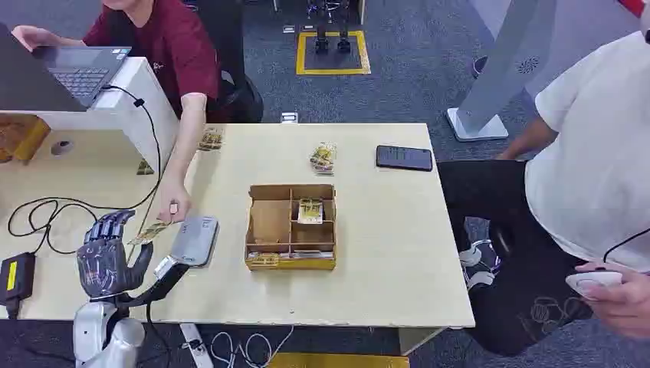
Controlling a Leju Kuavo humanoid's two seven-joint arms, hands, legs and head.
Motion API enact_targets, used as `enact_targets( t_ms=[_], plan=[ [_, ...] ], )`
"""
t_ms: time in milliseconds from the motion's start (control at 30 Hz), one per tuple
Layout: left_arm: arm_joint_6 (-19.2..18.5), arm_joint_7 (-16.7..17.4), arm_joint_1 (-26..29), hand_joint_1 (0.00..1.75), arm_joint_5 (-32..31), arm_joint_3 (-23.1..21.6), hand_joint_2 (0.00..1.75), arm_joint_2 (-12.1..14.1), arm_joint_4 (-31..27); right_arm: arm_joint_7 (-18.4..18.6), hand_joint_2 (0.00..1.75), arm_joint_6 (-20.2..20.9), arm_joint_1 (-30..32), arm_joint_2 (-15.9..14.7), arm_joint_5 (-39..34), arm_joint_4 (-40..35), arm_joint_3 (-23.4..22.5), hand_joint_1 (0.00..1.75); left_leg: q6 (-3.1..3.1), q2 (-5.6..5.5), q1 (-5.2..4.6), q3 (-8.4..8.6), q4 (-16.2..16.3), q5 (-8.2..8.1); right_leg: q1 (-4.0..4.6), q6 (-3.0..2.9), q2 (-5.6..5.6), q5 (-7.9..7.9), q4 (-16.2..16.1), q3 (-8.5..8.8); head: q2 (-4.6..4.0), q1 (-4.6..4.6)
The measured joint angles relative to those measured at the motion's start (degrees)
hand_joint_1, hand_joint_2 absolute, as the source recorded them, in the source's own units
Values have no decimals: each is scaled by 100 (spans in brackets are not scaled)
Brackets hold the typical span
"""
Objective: Pass the card to the sensor for recognition and then transmit it.
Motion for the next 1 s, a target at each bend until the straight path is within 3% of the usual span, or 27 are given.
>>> enact_targets(
  t_ms=[500,800,867,900,1000],
  plan=[
    [0,-306,91,175,428,-7,175,-17,-179,-17,175,7,0,0,72,0,-68,0,0,0,0,0,0,0,0,0,0,0,0,0,0,-2],
    [-15,-174,141,175,742,-149,175,28,-190,-15,175,17,0,0,90,0,-129,0,0,0,0,0,0,0,0,0,0,0,0,0,0,-2],
    [-224,130,142,175,1302,-317,175,94,-175,-17,175,15,0,0,90,0,-144,0,0,0,0,1,0,0,0,0,0,0,0,0,0,0],
    [-508,247,141,175,1709,-429,175,137,-170,-15,175,11,0,0,90,0,-151,0,0,0,-1,1,0,0,0,0,0,0,0,0,0,-2],
    [-1746,549,141,175,3153,-761,175,199,-162,-17,175,-2,0,2,83,0,-206,0,1,-1,0,-1,0,1,0,0,-1,0,0,0,0,-2]
  ],
)
